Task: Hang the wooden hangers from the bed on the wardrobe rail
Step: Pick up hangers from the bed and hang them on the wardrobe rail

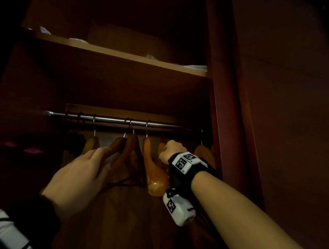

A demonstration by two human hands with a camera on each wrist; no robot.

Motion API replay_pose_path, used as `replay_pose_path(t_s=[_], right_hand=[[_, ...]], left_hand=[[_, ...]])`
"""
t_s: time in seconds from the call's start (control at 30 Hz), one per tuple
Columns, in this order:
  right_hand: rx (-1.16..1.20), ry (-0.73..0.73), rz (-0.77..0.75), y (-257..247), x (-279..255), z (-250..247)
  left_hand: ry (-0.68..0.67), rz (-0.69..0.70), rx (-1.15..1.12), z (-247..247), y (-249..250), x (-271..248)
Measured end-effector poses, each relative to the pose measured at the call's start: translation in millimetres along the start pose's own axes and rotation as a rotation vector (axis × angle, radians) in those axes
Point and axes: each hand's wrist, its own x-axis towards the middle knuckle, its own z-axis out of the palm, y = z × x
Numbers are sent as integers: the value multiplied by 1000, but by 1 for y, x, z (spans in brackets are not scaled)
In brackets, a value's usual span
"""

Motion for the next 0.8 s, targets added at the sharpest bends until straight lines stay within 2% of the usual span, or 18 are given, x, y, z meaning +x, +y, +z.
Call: replay_pose_path(t_s=[0.13, 0.27, 0.5, 0.67, 0.8], right_hand=[[-17, -55, 10, 3, -2, 5], [-34, -49, 5, 12, -16, -10], [39, -102, -92, 23, -98, -109], [124, -202, -152, 42, -163, -180], [112, -254, -226, 63, -198, -213]], left_hand=[[-9, -22, -3, -11, 6, -4], [-31, -53, -12, -21, 4, -14], [-165, -83, -270, -17, 26, -19], [-352, -82, -463, -16, 72, -20], [-481, -103, -547, -15, 99, -21]])
